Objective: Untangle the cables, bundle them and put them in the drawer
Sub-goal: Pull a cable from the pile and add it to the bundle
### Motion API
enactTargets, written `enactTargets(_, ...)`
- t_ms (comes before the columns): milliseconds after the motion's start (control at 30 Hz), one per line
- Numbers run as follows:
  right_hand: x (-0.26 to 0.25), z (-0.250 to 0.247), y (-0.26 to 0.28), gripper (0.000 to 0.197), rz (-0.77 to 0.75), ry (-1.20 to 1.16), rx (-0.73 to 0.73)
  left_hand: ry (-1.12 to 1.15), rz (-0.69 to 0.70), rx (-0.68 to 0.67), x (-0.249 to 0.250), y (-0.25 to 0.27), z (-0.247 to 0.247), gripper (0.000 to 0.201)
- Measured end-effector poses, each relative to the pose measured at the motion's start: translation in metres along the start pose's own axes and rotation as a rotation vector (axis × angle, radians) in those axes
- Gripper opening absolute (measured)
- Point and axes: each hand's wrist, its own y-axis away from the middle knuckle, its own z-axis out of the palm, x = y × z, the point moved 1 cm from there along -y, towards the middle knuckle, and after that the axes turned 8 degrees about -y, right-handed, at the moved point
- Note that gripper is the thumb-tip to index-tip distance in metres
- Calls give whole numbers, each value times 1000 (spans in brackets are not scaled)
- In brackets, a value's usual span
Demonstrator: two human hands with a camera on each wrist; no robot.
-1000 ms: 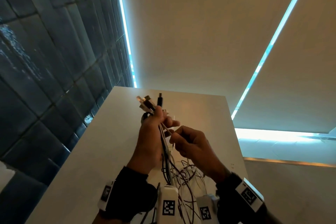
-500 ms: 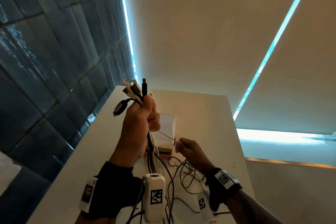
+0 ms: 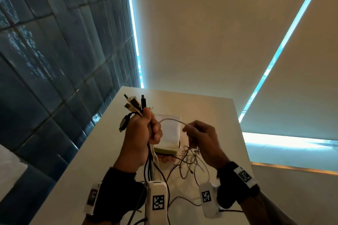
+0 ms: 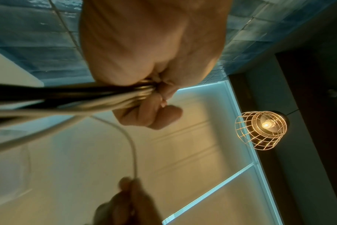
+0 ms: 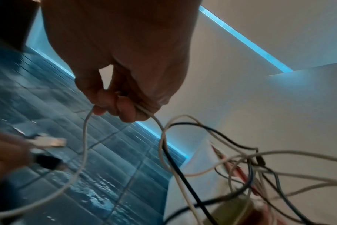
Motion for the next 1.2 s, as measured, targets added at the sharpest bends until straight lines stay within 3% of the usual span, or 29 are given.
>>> enactTargets(133, -24, 15, 6, 16, -72, -67, -170, -42, -48, -5, -3, 2, 11, 37)
enactTargets(200, -26, 19, 12, 18, -66, -53, -258, 31, -58, -45, 0, 1, 14, 41)
enactTargets(333, -14, 19, 22, 23, 43, 30, -327, 246, -76, -116, 7, -2, 12, 31)
enactTargets(467, 22, 5, 24, 34, 123, 180, -293, 262, 11, -132, 14, -8, 4, 26)
enactTargets(700, 73, -22, 15, 29, 137, 490, -176, 208, 74, -183, 19, -2, 4, 28)
enactTargets(1100, 122, -40, 7, 35, 155, 585, -115, 164, 181, -158, 48, 7, -12, 29)
enactTargets(1200, 112, -36, 3, 32, 152, 575, -20, 125, 139, -140, 45, 6, -12, 34)
